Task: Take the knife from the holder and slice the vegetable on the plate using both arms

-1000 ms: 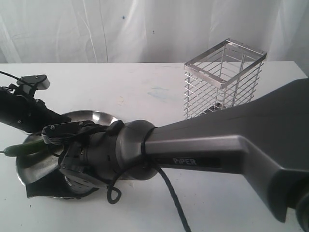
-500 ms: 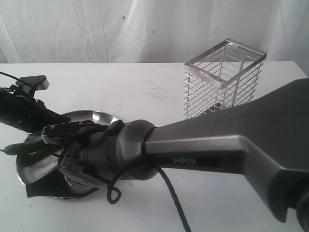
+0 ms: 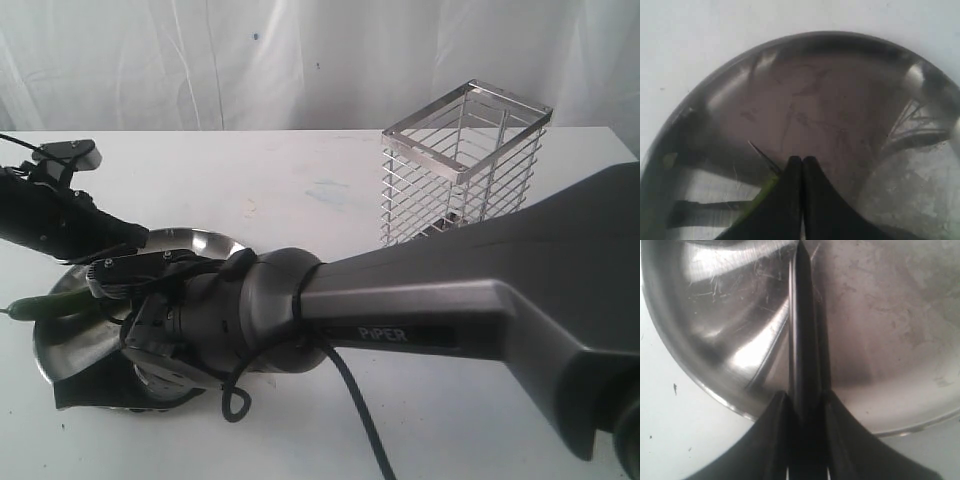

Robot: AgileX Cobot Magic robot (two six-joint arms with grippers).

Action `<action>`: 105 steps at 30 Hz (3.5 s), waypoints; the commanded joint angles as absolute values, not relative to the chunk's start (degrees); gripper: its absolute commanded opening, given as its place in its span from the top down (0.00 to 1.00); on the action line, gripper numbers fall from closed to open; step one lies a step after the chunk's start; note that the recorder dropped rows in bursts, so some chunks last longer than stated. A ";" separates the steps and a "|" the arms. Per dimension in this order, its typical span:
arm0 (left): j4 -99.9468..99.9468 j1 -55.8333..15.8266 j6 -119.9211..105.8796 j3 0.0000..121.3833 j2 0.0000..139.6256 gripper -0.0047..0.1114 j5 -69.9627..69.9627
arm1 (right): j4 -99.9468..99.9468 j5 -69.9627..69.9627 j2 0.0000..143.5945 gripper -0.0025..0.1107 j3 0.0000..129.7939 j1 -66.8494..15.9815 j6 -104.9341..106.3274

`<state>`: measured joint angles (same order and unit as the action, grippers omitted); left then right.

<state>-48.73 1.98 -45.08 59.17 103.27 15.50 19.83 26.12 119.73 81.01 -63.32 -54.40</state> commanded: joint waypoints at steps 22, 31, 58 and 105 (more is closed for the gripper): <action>-49.44 2.06 -45.12 59.43 110.70 0.94 13.56 | 18.97 26.43 118.44 0.98 82.13 -63.30 -51.90; -49.44 2.06 -45.12 59.43 110.70 0.94 14.72 | 5.06 27.09 119.50 0.98 82.77 -61.95 -39.54; -48.13 2.06 -44.80 59.43 99.37 0.94 20.23 | -0.53 29.93 120.12 0.98 82.77 -59.38 -31.46; -41.51 2.17 -38.09 53.56 99.28 0.94 21.42 | -7.55 41.01 117.53 0.98 84.25 -59.25 -18.65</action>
